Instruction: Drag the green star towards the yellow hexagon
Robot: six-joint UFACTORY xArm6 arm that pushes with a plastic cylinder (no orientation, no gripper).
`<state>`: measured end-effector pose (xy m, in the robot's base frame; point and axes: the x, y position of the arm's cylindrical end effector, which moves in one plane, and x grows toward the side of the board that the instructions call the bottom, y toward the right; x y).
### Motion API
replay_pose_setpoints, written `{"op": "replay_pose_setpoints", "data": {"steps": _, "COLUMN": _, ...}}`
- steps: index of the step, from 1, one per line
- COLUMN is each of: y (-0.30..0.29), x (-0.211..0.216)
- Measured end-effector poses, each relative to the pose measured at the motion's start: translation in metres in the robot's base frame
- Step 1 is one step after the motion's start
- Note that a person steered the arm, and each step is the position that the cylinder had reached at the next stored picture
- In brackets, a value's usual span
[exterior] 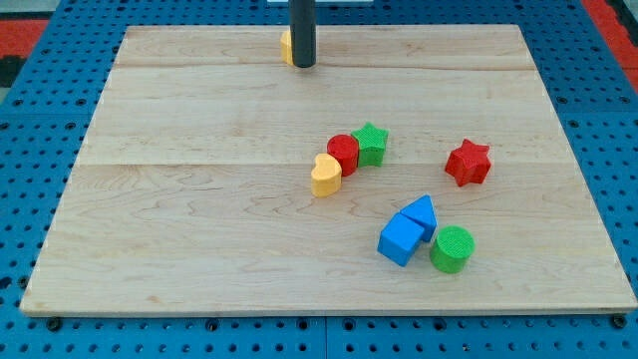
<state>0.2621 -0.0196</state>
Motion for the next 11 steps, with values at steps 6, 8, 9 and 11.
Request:
{"op": "replay_pose_setpoints", "data": {"steps": 6, "y": 0.003, "x": 0.066}}
{"op": "replay_pose_setpoints", "data": {"steps": 8, "y": 0.027, "x": 0.040}}
{"op": "replay_pose_setpoints", "data": {"steps": 9, "y": 0.019, "x": -0.004}}
{"op": "replay_pose_setpoints", "data": {"steps": 11, "y": 0.026, "x": -0.004}}
